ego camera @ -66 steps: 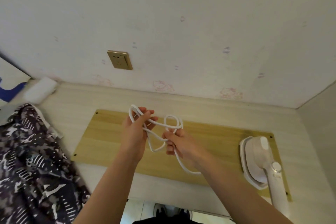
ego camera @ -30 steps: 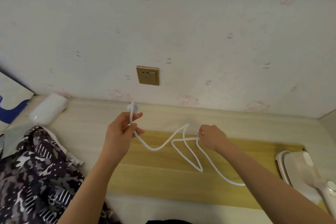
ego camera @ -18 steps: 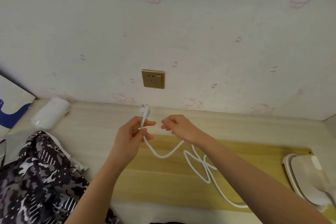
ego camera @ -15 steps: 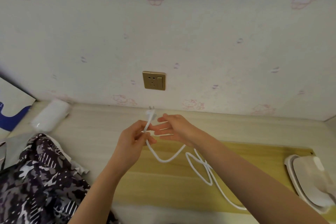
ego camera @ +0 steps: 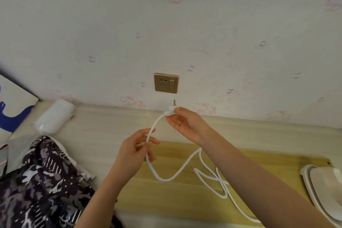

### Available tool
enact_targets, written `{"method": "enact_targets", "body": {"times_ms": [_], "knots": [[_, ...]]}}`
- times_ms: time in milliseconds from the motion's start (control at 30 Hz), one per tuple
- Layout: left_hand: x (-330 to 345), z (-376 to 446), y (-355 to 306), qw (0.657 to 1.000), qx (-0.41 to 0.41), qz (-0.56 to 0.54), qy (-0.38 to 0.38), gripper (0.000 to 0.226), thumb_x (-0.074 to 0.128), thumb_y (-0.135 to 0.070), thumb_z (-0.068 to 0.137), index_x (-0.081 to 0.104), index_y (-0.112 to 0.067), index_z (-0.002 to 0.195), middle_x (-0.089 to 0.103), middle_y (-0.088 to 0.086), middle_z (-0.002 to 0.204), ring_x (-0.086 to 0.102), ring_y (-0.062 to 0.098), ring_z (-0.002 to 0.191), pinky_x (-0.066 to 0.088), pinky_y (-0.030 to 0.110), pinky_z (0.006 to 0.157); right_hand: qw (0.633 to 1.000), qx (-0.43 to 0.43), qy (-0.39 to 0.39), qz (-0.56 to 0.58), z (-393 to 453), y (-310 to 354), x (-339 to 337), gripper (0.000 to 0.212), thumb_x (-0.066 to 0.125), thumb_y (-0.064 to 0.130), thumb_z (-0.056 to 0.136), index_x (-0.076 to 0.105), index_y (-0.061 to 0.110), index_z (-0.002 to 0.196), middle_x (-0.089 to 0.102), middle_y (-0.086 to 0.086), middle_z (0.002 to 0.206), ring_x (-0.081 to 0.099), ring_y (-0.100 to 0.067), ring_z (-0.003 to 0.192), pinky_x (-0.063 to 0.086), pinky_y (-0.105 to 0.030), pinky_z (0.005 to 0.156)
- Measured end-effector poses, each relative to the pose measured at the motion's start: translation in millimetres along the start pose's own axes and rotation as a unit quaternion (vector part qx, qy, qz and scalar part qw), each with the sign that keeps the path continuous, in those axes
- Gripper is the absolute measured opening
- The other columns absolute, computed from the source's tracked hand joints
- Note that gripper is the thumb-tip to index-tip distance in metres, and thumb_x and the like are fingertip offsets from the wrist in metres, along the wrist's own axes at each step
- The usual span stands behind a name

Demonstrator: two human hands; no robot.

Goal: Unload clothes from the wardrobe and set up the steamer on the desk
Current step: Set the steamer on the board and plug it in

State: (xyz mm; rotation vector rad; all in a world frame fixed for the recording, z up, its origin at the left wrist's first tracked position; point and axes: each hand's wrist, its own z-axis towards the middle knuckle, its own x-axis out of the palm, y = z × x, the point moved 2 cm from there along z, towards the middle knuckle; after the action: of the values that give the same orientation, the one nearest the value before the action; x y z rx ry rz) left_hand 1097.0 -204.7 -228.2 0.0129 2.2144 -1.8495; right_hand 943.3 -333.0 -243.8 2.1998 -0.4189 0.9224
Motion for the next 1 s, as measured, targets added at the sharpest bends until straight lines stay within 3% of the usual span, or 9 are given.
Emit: {"method": "enact_targets", "body": {"times_ms": [133, 200, 300, 400, 567, 700, 833, 1000], "knots": [[-19.0, 4.7, 10.8, 0.998, -0.02, 0.031, -0.06, 0.035, 0.055, -0.003, 0.093, 0.066, -0.031, 0.111, 0.072, -0.001, 0.092, 0.061, 0.028, 0.046, 0.053, 0.032, 0.049, 0.997, -0.034, -0.024, -0.064, 8.0, 6.1, -3.0, 0.033, 0.062, -0.001, 0.088, 0.054, -0.006, 0.119, 0.065, -0.022, 0.106, 0.069, -0.029, 0.091, 0.057, -0.039, 0.083], [-28.9, 10.3, 22.3, 0.993, -0.034, 0.104, -0.052, 0.034, 0.057, -0.006, 0.092, 0.069, -0.034, 0.106, 0.072, -0.009, 0.091, 0.058, 0.021, 0.042, 0.052, 0.029, 0.048, 0.979, -0.074, -0.049, -0.183, 9.0, 9.3, -0.6, 0.035, 0.067, 0.002, 0.085, 0.056, -0.003, 0.118, 0.066, -0.021, 0.103, 0.069, -0.027, 0.087, 0.057, -0.038, 0.084], [-36.2, 20.9, 38.4, 0.965, -0.075, 0.25, 0.03, 0.027, 0.057, -0.014, 0.093, 0.069, -0.037, 0.1, 0.07, -0.019, 0.091, 0.06, 0.014, 0.042, 0.055, 0.029, 0.052, 0.893, -0.141, -0.081, -0.419, 9.4, 8.9, 8.9, 0.035, 0.075, 0.006, 0.078, 0.062, 0.003, 0.111, 0.063, -0.018, 0.093, 0.069, -0.025, 0.081, 0.059, -0.037, 0.077], [-36.7, 30.6, 45.7, 0.941, -0.096, 0.322, 0.047, 0.018, 0.058, -0.022, 0.092, 0.066, -0.036, 0.099, 0.067, -0.021, 0.094, 0.063, 0.004, 0.046, 0.056, 0.029, 0.062, 0.84, -0.181, -0.08, -0.505, 10.4, 1.5, 19.2, 0.034, 0.08, 0.009, 0.073, 0.064, 0.003, 0.103, 0.056, -0.007, 0.075, 0.063, -0.019, 0.068, 0.06, -0.039, 0.07], [-24.7, 48.0, 51.4, 0.94, -0.084, 0.331, 0.019, 0.02, 0.064, -0.026, 0.086, 0.067, -0.034, 0.104, 0.069, -0.017, 0.094, 0.067, 0.007, 0.086, 0.053, 0.032, 0.083, 0.797, -0.203, -0.122, -0.555, 14.8, -0.4, 27.4, 0.035, 0.082, 0.02, 0.071, 0.062, 0.008, 0.097, 0.059, 0.0, 0.072, 0.069, -0.02, 0.064, 0.06, -0.04, 0.07], [-5.6, 63.5, 28.5, 0.981, -0.02, 0.187, -0.046, 0.025, 0.069, -0.022, 0.085, 0.066, -0.03, 0.109, 0.068, -0.019, 0.094, 0.065, -0.002, 0.08, 0.054, 0.024, 0.078, 0.749, -0.212, -0.136, -0.613, 20.7, -5.8, 29.0, 0.037, 0.083, 0.029, 0.068, 0.059, 0.015, 0.093, 0.066, 0.0, 0.078, 0.068, -0.015, 0.073, 0.058, -0.036, 0.072], [9.4, 73.6, 7.8, 0.985, 0.05, 0.126, -0.109, 0.012, 0.07, -0.028, 0.084, 0.066, -0.031, 0.095, 0.067, -0.024, 0.083, 0.062, -0.009, 0.079, 0.047, 0.006, 0.069, 0.722, -0.228, -0.143, -0.637, 23.6, -4.3, 32.7, 0.033, 0.079, 0.03, 0.073, 0.058, 0.017, 0.096, 0.066, 0.001, 0.079, 0.066, -0.013, 0.073, 0.05, -0.02, 0.064], [12.9, 87.7, 10.0, 0.978, 0.062, 0.13, -0.15, 0.02, 0.072, -0.03, 0.083, 0.068, -0.021, 0.1, 0.068, -0.016, 0.086, 0.064, -0.006, 0.08, 0.046, 0.003, 0.072, 0.728, -0.224, -0.111, -0.639, 28.4, 3.6, 32.0, 0.034, 0.076, 0.025, 0.078, 0.062, 0.018, 0.108, 0.067, 0.001, 0.089, 0.068, -0.013, 0.078, 0.057, -0.03, 0.077]]}}
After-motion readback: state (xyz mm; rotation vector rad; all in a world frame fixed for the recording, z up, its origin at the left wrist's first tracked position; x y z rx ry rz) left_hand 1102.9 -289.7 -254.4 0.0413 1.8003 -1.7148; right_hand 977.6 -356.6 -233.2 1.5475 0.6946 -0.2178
